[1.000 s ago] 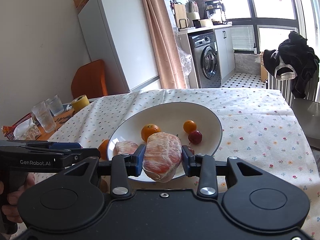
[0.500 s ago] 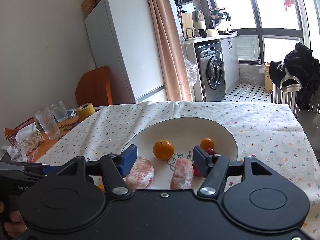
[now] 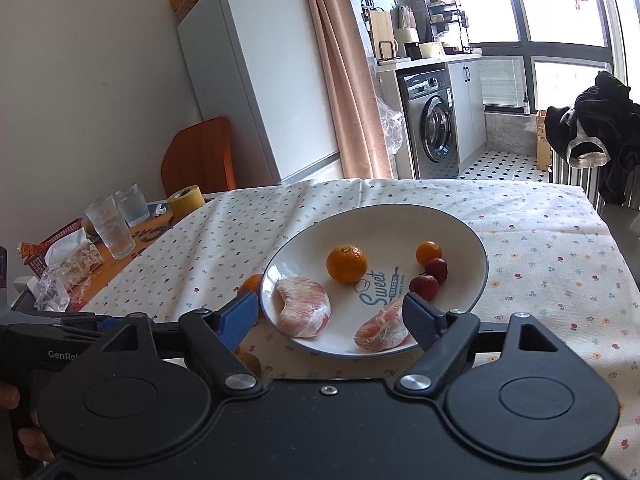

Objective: Organize fruits
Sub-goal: 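Move both open tools back toward the loose fruits on the cloth, then grasp a brown kiwi with the left tool while the right tool grasps another kiwi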

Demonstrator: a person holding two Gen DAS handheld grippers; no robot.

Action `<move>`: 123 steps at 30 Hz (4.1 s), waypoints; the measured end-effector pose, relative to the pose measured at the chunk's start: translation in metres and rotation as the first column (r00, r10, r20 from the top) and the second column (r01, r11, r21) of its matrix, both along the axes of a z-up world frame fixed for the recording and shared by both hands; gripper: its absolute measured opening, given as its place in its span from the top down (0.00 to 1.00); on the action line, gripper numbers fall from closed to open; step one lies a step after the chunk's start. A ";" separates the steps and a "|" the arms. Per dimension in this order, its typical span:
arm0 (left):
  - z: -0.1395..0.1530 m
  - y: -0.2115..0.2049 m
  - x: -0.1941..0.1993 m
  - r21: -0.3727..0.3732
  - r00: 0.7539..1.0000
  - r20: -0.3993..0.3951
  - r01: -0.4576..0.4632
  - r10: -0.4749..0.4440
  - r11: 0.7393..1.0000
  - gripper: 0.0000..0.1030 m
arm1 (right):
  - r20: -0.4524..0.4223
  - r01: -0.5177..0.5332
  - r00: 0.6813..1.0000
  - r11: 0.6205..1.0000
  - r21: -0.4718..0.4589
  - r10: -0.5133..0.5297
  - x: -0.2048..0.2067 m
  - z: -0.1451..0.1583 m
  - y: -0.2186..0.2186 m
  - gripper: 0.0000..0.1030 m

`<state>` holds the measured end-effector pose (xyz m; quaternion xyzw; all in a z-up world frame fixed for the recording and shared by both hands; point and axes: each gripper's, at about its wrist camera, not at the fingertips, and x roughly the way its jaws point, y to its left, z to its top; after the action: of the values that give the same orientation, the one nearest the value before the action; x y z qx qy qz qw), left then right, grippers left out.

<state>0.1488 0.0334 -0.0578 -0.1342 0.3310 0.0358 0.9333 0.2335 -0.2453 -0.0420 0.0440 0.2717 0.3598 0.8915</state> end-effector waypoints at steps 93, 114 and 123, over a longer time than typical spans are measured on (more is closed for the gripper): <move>-0.024 -0.033 0.005 0.062 0.991 -0.034 0.133 -0.131 0.989 0.42 | -0.118 -0.152 0.983 0.985 -0.075 0.143 -0.027 -0.048 -0.001 1.00; -0.023 -0.036 0.018 0.043 0.989 -0.036 0.146 -0.145 0.988 0.68 | -0.109 -0.221 0.971 0.973 -0.066 0.213 -0.015 -0.050 0.028 0.76; -0.033 -0.041 0.035 0.041 0.989 -0.067 0.138 -0.135 0.990 0.75 | -0.099 -0.185 0.979 0.980 -0.071 0.178 -0.015 -0.046 0.008 0.76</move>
<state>0.1836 -0.0076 -0.0912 -0.0889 0.3684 -0.0161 0.9253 0.2187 -0.2371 -0.0883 0.0000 0.3296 0.4261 0.8425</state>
